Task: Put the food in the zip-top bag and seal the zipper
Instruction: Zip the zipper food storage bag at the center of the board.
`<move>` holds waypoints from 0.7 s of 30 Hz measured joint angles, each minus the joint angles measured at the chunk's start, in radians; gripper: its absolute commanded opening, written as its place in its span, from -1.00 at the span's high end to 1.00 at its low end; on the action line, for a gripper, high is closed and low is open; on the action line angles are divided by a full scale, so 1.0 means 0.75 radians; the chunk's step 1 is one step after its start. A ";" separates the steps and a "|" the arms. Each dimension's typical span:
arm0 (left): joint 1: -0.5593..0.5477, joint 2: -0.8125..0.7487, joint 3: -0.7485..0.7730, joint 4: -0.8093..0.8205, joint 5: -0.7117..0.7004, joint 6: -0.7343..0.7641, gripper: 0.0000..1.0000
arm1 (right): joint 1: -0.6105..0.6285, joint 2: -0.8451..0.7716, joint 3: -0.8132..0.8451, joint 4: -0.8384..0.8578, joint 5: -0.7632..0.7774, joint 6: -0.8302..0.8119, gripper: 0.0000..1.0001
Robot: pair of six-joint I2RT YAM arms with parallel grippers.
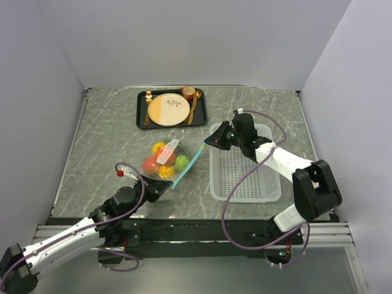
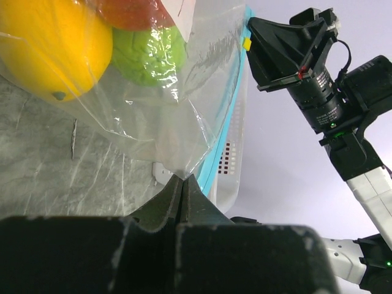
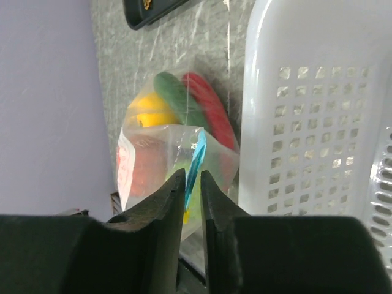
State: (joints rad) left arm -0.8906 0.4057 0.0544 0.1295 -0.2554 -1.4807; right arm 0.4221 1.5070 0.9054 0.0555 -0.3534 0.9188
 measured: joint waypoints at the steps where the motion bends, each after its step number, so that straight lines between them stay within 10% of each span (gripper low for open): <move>1: 0.000 -0.003 0.000 -0.001 -0.002 0.000 0.99 | -0.002 0.003 0.000 0.003 -0.004 0.001 0.12; 8: 0.000 0.055 -0.001 0.020 -0.005 -0.003 0.99 | -0.002 -0.008 -0.028 0.066 -0.039 0.011 -0.04; 21: 0.000 0.082 -0.001 0.041 -0.005 -0.003 0.99 | 0.049 -0.027 -0.058 0.071 -0.054 0.036 0.24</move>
State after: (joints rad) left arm -0.8906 0.4671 0.0540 0.1600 -0.2592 -1.4830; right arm 0.4587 1.4868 0.8616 0.1089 -0.3943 0.9455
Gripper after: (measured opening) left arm 0.013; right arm 0.400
